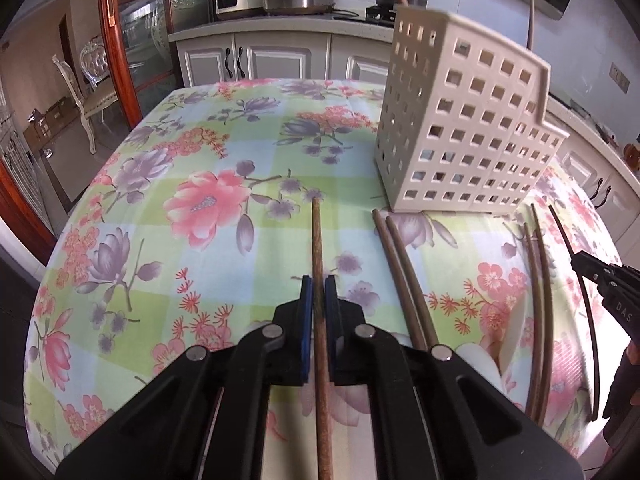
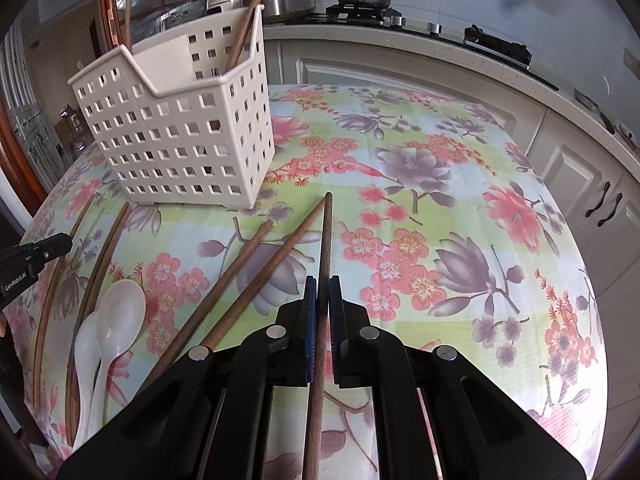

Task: Organize utensils
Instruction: 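Lift the left gripper's chopstick over the basket while the right gripper carries its chopstick there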

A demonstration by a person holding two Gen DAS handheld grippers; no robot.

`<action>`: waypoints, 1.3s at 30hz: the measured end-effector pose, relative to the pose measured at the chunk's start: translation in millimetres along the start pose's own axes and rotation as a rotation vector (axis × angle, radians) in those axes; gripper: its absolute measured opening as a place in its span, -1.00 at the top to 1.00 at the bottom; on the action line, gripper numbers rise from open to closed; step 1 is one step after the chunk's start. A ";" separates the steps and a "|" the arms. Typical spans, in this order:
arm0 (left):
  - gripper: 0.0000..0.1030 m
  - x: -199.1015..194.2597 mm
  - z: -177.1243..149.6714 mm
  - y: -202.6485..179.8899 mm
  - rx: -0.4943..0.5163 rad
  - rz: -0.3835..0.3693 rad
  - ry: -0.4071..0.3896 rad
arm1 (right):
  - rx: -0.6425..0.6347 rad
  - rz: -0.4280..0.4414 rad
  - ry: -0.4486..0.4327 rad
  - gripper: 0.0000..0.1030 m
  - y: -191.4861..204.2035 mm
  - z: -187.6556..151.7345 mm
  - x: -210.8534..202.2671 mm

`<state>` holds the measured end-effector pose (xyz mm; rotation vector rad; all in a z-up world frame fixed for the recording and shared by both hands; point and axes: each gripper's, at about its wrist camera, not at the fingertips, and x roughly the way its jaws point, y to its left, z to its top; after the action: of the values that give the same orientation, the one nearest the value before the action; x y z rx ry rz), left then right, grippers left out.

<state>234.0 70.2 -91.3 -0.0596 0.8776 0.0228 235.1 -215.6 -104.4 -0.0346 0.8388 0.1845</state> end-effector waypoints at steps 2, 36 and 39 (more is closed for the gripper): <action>0.89 -9.8 0.7 -1.4 -0.002 -0.003 -0.026 | 0.000 0.009 -0.033 0.88 0.8 3.7 -10.6; 0.89 -149.4 -2.8 -22.9 0.022 -0.028 -0.401 | -0.054 0.094 -0.387 0.88 13.7 11.3 -140.5; 0.89 -155.3 -2.5 -25.2 0.028 -0.030 -0.418 | -0.055 0.098 -0.400 0.88 14.7 12.4 -145.2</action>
<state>133.9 45.6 27.7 -0.0398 0.4585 -0.0053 146.8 -221.4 12.3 -0.0073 0.4363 0.2959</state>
